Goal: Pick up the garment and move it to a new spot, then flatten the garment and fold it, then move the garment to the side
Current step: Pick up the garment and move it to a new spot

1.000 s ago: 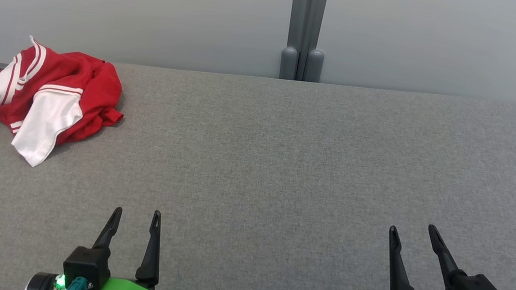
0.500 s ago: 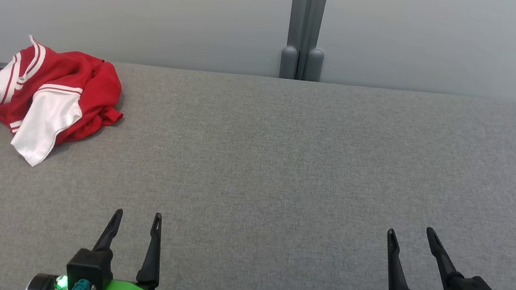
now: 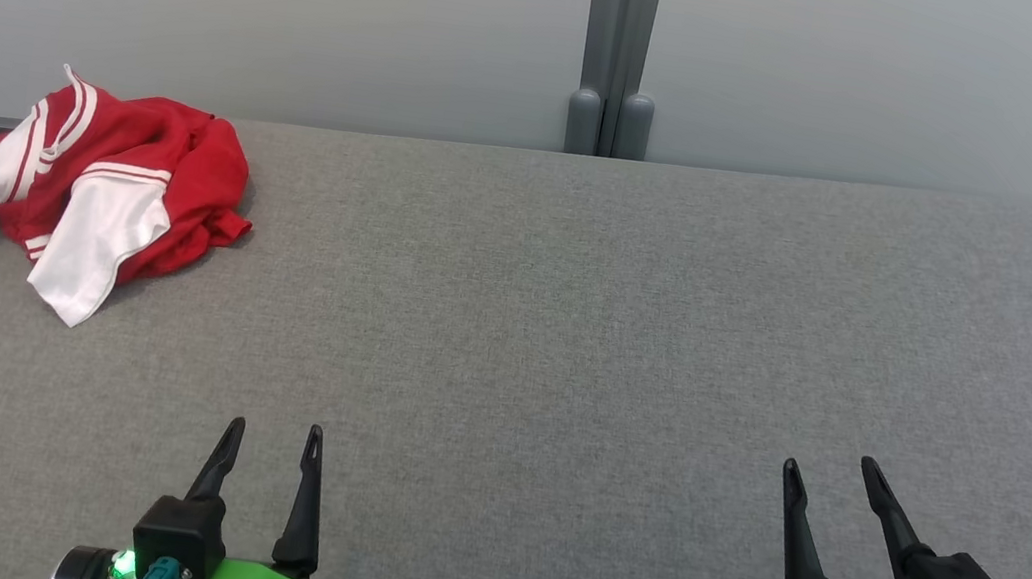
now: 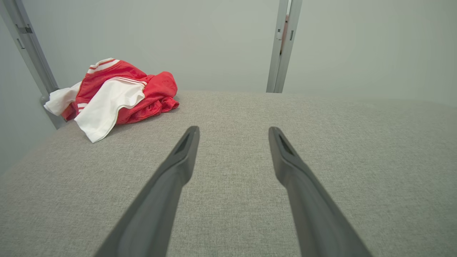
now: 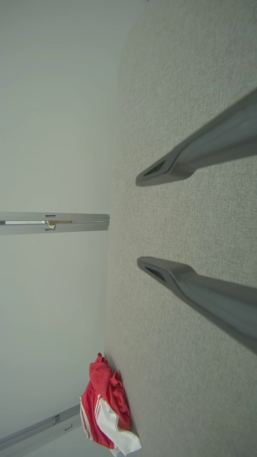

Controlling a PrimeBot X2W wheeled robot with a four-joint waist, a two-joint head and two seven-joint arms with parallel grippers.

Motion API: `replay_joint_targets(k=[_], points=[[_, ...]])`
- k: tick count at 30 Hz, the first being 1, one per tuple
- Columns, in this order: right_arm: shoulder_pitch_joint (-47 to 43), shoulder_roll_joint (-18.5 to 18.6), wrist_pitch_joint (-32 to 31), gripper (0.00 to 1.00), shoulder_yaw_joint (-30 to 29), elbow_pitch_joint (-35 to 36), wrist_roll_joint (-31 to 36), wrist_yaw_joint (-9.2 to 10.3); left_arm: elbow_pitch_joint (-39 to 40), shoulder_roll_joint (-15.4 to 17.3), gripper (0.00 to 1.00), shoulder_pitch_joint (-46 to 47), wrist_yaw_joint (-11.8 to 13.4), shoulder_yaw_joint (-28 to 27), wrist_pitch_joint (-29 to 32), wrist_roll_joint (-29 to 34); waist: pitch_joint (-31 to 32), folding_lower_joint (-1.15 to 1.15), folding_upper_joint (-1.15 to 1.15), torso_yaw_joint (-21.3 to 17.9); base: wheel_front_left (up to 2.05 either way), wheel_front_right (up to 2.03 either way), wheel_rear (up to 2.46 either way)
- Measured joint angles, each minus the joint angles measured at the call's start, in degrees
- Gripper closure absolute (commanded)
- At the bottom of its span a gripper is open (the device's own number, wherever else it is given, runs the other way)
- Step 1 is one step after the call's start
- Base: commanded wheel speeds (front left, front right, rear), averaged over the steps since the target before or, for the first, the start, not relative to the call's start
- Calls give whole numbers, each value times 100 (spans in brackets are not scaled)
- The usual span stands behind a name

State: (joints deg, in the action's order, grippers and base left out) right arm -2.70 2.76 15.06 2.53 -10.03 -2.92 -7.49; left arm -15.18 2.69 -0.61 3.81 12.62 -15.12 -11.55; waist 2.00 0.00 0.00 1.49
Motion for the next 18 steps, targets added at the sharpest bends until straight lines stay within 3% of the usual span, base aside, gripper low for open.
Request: replay_joint_targets(k=[9,18], points=[[-1,2,0,0,-49,32,-8,0,20,1,0,64,0,-5,-1,59,-36,0,0,448,0,0,0],[104,2,0,0,48,60,-45,-1,73,4,0,158,-1,-210,-1,144,-94,0,0,1321,0,0,0]])
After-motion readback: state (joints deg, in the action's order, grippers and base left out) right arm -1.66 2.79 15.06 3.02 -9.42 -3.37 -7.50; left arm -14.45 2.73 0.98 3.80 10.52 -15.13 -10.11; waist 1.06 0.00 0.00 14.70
